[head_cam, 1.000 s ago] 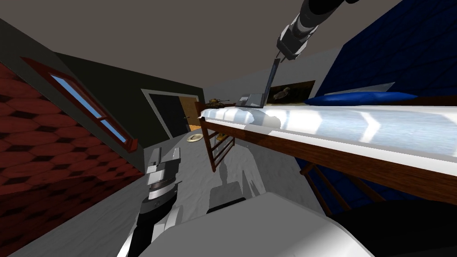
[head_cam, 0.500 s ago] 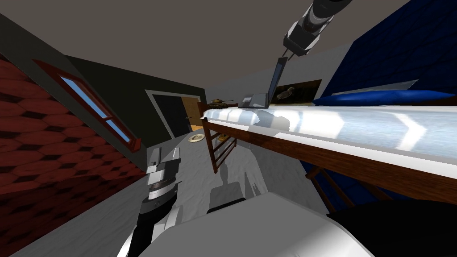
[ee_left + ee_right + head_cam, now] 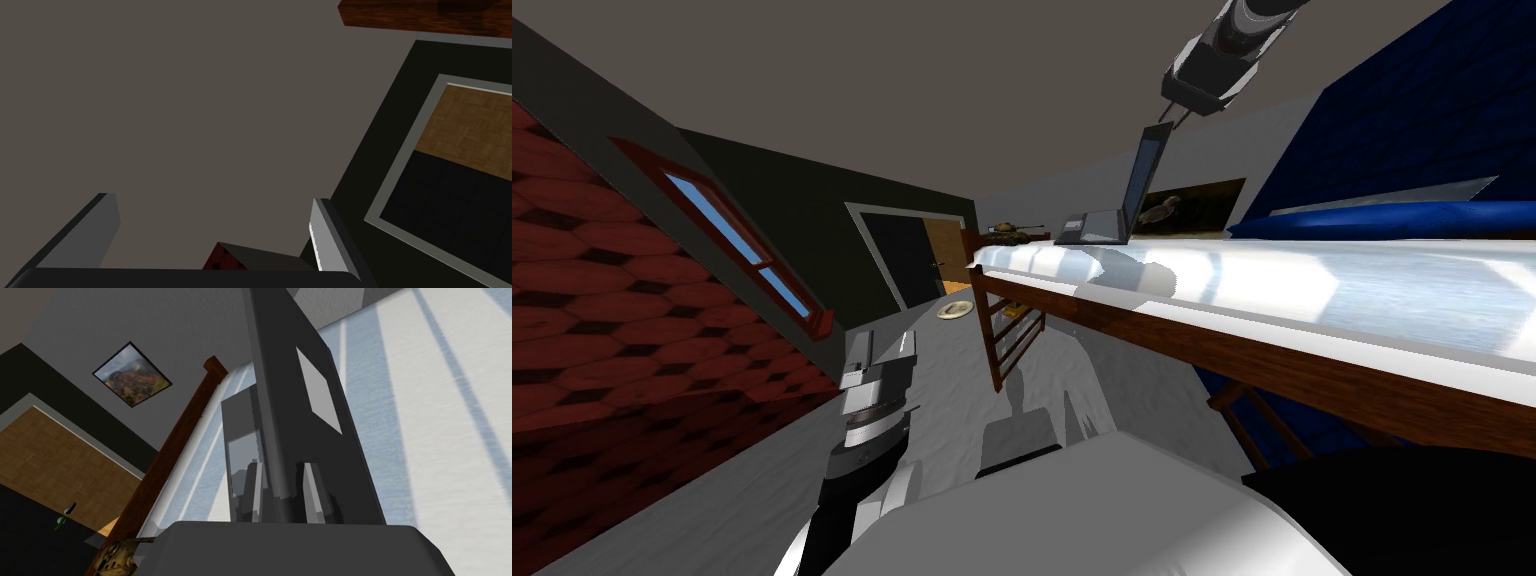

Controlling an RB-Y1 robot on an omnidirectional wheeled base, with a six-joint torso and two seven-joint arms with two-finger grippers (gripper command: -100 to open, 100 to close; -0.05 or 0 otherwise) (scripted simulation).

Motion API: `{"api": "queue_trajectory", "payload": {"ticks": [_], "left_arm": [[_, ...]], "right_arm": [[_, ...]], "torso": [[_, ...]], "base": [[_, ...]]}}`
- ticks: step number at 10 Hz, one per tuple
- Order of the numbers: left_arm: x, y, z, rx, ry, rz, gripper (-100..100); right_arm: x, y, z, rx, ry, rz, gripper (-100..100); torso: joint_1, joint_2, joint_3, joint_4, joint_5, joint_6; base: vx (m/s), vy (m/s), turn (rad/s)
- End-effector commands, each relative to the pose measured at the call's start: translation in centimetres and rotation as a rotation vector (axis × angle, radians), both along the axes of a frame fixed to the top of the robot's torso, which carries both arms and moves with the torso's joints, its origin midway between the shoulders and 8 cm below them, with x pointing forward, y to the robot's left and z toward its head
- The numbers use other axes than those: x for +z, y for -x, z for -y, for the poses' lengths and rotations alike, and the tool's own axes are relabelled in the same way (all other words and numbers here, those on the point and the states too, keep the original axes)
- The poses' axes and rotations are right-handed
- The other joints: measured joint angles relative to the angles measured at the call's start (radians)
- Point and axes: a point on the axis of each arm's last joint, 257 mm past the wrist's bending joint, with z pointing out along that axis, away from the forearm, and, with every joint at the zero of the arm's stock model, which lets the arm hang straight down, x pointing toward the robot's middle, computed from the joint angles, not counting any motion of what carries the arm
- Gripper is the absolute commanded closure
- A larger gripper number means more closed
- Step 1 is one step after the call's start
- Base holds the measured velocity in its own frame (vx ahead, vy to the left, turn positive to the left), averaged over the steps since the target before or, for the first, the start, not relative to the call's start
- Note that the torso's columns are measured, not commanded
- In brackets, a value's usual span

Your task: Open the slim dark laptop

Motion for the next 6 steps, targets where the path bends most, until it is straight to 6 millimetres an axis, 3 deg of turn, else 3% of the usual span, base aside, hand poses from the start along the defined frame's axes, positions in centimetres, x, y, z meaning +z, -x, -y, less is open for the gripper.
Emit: {"api": "queue_trajectory", "payload": {"ticks": [1,6], "left_arm": [[0.0,0.0,0.0,0.0,0.0,0.0,0],[0.0,0.0,0.0,0.0,0.0,0.0,0]], "right_arm": [[-2.0,-0.1,-1.4,-0.012,0.079,-0.097,100],[-5.2,0.3,-3.2,-0.035,0.213,-0.259,100]], "torso": [[0.002,-0.002,-0.002,-0.002,0.0,-0.001],[-0.004,-0.015,-0.012,-0.01,-0.006,-0.002]], "base": [[0.101,-0.003,0.063],[0.071,0.005,0.047]]}}
